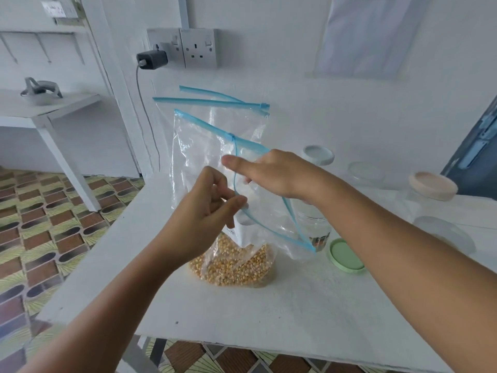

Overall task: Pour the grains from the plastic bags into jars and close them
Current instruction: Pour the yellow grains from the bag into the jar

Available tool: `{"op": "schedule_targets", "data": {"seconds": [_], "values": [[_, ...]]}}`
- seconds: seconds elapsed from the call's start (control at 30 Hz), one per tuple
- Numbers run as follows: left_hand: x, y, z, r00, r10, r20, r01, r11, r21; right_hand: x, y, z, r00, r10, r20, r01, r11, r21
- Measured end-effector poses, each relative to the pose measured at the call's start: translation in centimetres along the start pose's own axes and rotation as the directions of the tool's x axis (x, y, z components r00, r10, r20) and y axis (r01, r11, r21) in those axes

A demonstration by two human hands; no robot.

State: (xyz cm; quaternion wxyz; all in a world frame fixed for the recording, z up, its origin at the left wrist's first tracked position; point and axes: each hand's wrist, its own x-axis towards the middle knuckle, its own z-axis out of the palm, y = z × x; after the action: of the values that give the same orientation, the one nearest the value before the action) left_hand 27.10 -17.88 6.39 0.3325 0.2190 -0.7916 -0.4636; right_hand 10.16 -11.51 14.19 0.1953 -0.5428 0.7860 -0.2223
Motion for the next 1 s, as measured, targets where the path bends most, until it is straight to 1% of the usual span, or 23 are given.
{"op": "schedule_targets", "data": {"seconds": [0.07,0.13,0.17,0.23,0.27,0.3,0.33,0.4,0.43,0.5,0.6,0.67,0.77,0.87,1.0], "values": [[-0.5,-0.5,-0.1,0.999,0.011,0.033,-0.009,0.999,-0.047,0.5,-0.3,0.6,0.999,-0.04,-0.02,0.039,0.997,-0.07],[-1.1,-1.0,0.0,1.0,0.002,0.016,-0.002,1.0,-0.013,1.1,0.0,1.1,0.995,-0.084,-0.056,0.08,0.993,-0.083],[-1.5,-1.4,0.1,1.0,-0.003,-0.029,0.004,1.0,0.022,1.2,0.1,1.3,0.992,-0.095,-0.08,0.088,0.992,-0.088],[-2.7,-2.8,0.6,0.986,-0.011,-0.169,0.026,0.996,0.091,1.4,0.5,1.5,0.986,-0.109,-0.123,0.097,0.99,-0.102],[-3.4,-3.8,0.8,0.973,-0.045,-0.227,0.071,0.992,0.105,1.4,0.7,1.6,0.984,-0.115,-0.136,0.102,0.989,-0.103],[-4.2,-4.9,1.0,0.957,-0.113,-0.267,0.143,0.985,0.095,1.4,1.0,1.7,0.983,-0.117,-0.142,0.104,0.99,-0.096],[-5.0,-6.0,1.2,0.934,-0.213,-0.287,0.239,0.969,0.059,1.3,1.4,1.7,0.982,-0.12,-0.148,0.108,0.99,-0.086],[-6.4,-8.2,1.6,0.859,-0.439,-0.262,0.443,0.895,-0.044,1.3,2.0,1.7,0.977,-0.13,-0.166,0.12,0.99,-0.068],[-7.0,-9.1,1.8,0.82,-0.518,-0.242,0.514,0.854,-0.087,1.2,2.2,1.8,0.975,-0.14,-0.171,0.131,0.989,-0.061],[-7.5,-10.2,1.8,0.77,-0.603,-0.209,0.58,0.798,-0.162,1.1,2.5,2.0,0.97,-0.17,-0.175,0.164,0.985,-0.052],[-7.1,-10.5,1.6,0.74,-0.655,-0.154,0.605,0.748,-0.273,1.1,2.6,2.2,0.962,-0.197,-0.191,0.194,0.98,-0.032],[-6.5,-10.9,1.5,0.717,-0.68,-0.157,0.615,0.722,-0.319,1.1,2.7,2.3,0.957,-0.213,-0.195,0.215,0.977,-0.011],[-6.1,-11.4,1.6,0.676,-0.718,-0.167,0.6,0.667,-0.441,1.1,2.7,2.3,0.956,-0.22,-0.192,0.226,0.974,0.01],[-5.7,-11.8,2.1,0.662,-0.734,-0.153,0.573,0.627,-0.529,0.8,2.7,2.2,0.959,-0.216,-0.18,0.227,0.973,0.041],[-4.9,-12.2,2.7,0.599,-0.773,-0.211,0.544,0.586,-0.6,0.5,3.0,2.1,0.962,-0.216,-0.169,0.231,0.97,0.074]]}}
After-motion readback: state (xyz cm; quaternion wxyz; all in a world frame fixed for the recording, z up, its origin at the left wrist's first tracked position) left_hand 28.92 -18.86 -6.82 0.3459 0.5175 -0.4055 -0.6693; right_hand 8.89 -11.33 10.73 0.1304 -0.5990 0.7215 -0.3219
